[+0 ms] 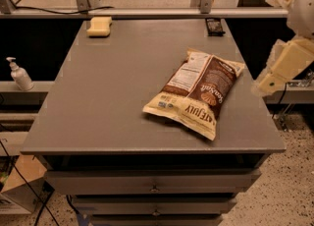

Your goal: Move rxbar chocolate near sponge

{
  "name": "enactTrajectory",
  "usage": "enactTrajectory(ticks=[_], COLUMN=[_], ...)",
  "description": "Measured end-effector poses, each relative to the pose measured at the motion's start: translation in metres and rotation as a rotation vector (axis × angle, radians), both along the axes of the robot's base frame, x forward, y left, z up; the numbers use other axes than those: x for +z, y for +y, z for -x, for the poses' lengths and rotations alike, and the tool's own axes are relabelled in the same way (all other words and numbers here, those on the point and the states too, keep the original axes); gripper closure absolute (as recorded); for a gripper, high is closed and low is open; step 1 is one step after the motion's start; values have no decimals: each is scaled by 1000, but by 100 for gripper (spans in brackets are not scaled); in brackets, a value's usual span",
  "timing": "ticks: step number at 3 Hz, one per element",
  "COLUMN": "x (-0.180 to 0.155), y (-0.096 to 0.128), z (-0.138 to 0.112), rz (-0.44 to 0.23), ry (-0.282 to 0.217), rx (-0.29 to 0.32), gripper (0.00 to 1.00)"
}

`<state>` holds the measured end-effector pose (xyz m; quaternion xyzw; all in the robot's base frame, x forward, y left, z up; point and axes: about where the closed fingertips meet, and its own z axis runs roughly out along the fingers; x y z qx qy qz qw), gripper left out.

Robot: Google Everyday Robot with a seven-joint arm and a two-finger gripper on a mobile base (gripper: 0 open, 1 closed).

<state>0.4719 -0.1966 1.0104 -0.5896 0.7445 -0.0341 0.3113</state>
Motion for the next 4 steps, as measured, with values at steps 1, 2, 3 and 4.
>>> enactTrajectory(ticks=[1,2,3,4], x=[7,8,5,-16], y=[12,12,10,3], z=[-32,-35,-32,-46], rz=[-73,-78,-78,-160], ry=[-58,-66,-47,-21], rx=[3,1,-26,-106], gripper=[0,0,0,0])
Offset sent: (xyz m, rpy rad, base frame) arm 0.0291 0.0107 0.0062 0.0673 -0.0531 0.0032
